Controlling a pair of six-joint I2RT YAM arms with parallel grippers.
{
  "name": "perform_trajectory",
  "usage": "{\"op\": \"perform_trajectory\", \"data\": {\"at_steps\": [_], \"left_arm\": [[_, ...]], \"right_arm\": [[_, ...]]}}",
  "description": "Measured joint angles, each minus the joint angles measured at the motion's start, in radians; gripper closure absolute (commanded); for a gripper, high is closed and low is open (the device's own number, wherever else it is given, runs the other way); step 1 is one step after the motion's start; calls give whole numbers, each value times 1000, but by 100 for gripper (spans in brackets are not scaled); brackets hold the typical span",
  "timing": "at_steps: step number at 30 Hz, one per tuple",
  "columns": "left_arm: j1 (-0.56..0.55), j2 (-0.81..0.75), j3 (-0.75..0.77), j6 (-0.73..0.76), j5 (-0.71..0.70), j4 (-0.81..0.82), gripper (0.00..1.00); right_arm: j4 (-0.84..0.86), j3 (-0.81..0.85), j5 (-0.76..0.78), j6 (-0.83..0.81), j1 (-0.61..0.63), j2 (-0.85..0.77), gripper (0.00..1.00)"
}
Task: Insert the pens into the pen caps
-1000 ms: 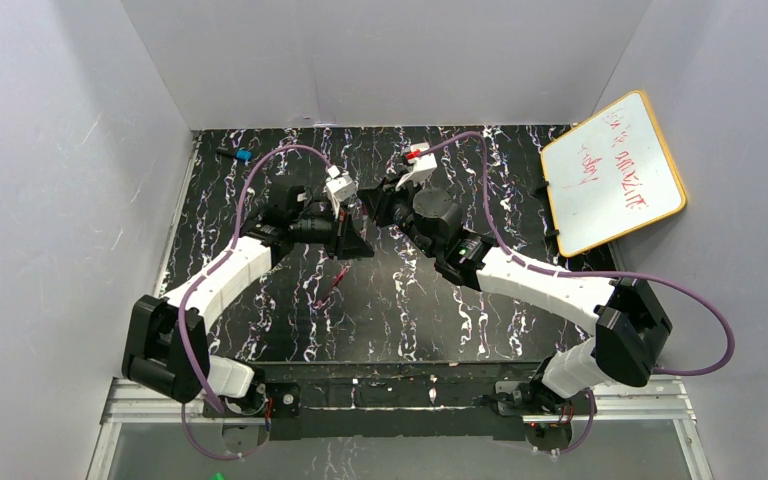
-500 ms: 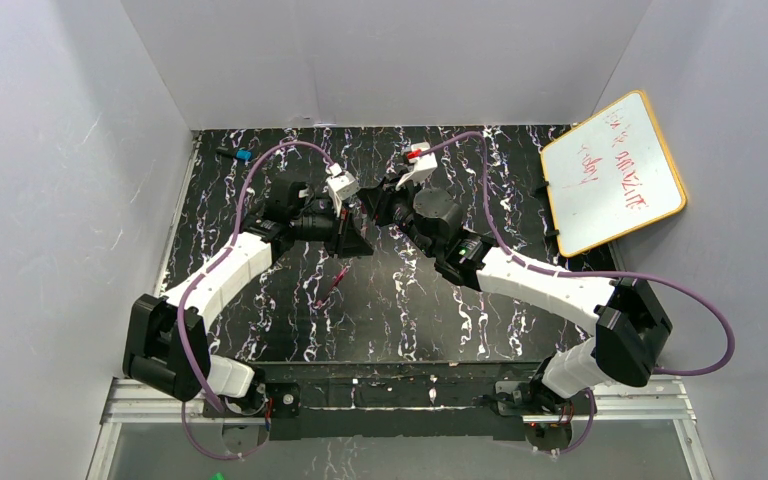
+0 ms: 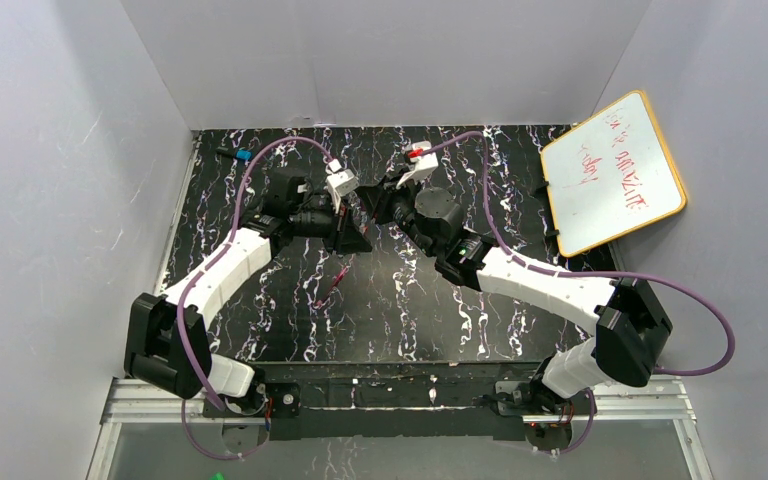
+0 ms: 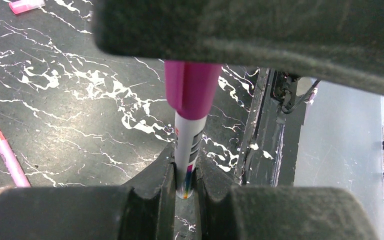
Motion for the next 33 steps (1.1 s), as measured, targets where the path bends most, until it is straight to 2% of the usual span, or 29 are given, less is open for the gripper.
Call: {"op": "perform_trajectory", "data": {"at_steps": [12,33], "left_arm": [[21,3,21,-31,44,18,100],[138,-9,19,-164,188,232,100]], "right_arm": [[41,5,-5,0,2,1,99],[122,43,-15,-9,2,20,99]]}}
